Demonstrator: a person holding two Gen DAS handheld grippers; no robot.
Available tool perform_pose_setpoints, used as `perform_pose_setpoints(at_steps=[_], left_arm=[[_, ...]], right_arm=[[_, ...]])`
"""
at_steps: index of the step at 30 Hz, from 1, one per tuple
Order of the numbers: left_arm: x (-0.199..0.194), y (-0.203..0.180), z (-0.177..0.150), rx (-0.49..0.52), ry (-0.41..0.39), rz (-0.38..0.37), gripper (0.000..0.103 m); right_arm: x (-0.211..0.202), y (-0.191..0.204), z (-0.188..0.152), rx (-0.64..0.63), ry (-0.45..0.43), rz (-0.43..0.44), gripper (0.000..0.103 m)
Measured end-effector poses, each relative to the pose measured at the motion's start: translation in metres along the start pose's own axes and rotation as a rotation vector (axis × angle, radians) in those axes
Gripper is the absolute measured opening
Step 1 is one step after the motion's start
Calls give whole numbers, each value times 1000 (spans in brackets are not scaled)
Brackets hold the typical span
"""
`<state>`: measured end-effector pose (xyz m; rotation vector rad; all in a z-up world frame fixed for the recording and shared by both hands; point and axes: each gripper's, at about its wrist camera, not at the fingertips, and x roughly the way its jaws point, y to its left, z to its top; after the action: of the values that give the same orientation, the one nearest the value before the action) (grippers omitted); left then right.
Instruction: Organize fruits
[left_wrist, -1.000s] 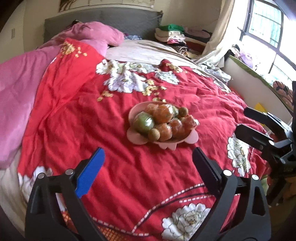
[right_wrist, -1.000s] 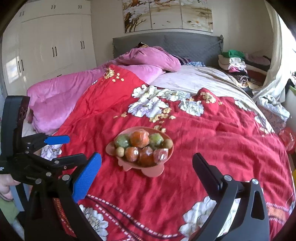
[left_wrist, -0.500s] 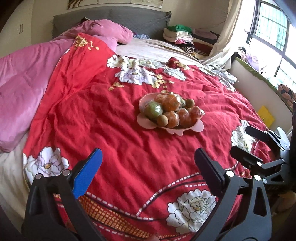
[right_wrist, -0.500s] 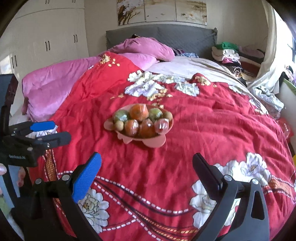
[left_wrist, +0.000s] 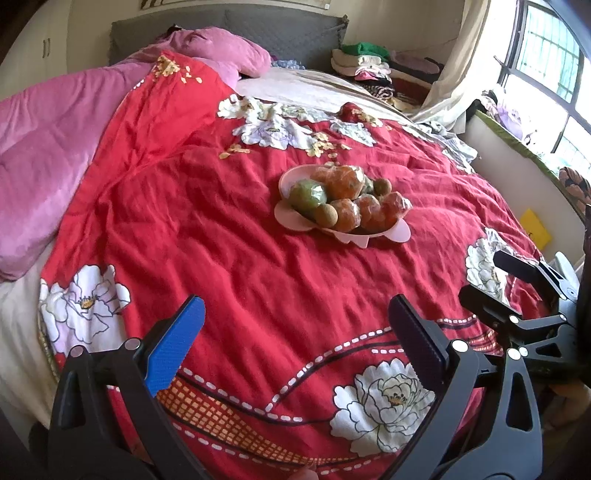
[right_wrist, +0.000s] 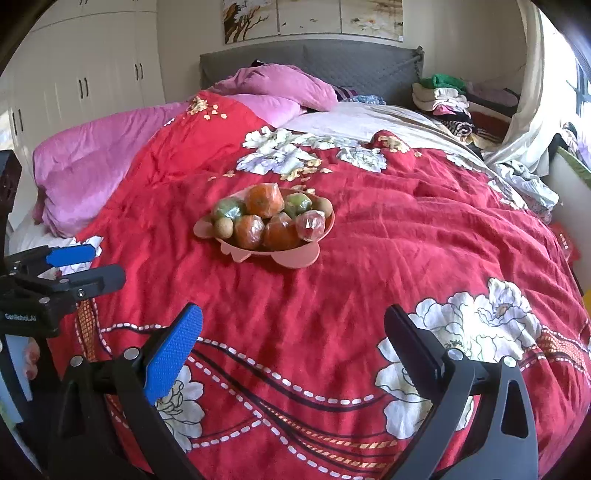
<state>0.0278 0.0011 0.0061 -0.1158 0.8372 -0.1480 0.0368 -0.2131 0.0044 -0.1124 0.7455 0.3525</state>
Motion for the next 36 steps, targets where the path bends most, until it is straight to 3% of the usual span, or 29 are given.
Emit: perform_pose_setpoints(at_steps=[36], left_arm=[[0,0,-2,-3,8,32,93]], right_arm=[[-1,-2,-2,-3,9,-12,98]])
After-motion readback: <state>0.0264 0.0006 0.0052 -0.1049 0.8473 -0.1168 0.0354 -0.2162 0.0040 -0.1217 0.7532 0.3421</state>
